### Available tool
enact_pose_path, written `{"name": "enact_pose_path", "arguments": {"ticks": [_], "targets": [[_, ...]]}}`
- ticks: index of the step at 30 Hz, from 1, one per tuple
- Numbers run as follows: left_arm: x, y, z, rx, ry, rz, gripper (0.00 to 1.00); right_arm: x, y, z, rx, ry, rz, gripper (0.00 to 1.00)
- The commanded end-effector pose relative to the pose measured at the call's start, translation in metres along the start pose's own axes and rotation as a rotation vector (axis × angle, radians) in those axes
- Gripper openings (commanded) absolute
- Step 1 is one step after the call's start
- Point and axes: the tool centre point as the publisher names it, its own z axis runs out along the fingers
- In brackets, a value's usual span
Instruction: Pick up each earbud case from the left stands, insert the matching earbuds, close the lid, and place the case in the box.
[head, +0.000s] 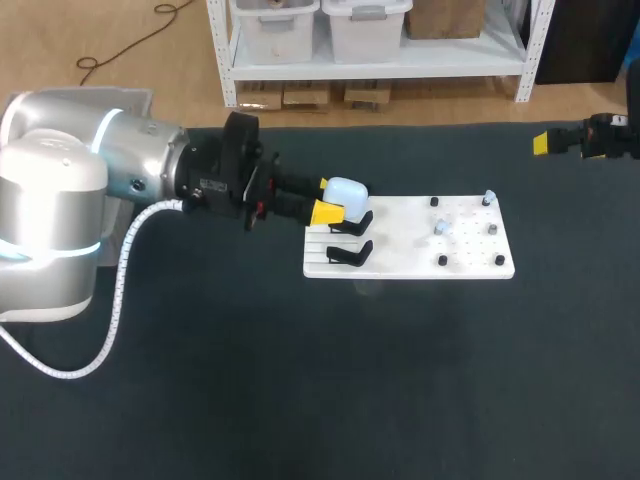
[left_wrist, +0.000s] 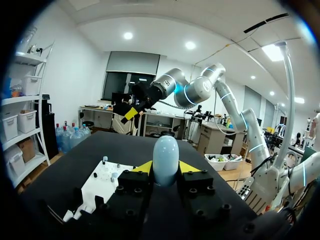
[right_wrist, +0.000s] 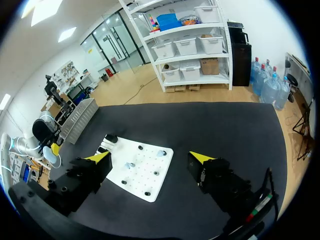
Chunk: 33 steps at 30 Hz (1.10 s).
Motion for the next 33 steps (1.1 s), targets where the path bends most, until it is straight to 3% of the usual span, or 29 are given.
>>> {"name": "enact_pose_path", "arguments": {"ticks": [1,10,22,33], "targets": [[0.005,-0.016,0.001,-0.062,-0.049,0.009,0.00,0.000,0.000,0.000,-0.001,0.000,0.000,1.00],[0.003,-0.030,0.018,-0.074,-0.099,0.028,0.00,0.000,0.000,0.000,-0.001,0.000,0.000,1.00],[0.005,-0.020,0.025,-0.063,-0.118,0.017,0.00,-0.002,0.001,0.003,0.015,0.022,-0.016,1.00],[0.010,-0.006,0.021,-0.045,-0.142,0.016,0.00,0.008,0.033,0.003,0.049,0.071,-0.116,1.00]]}}
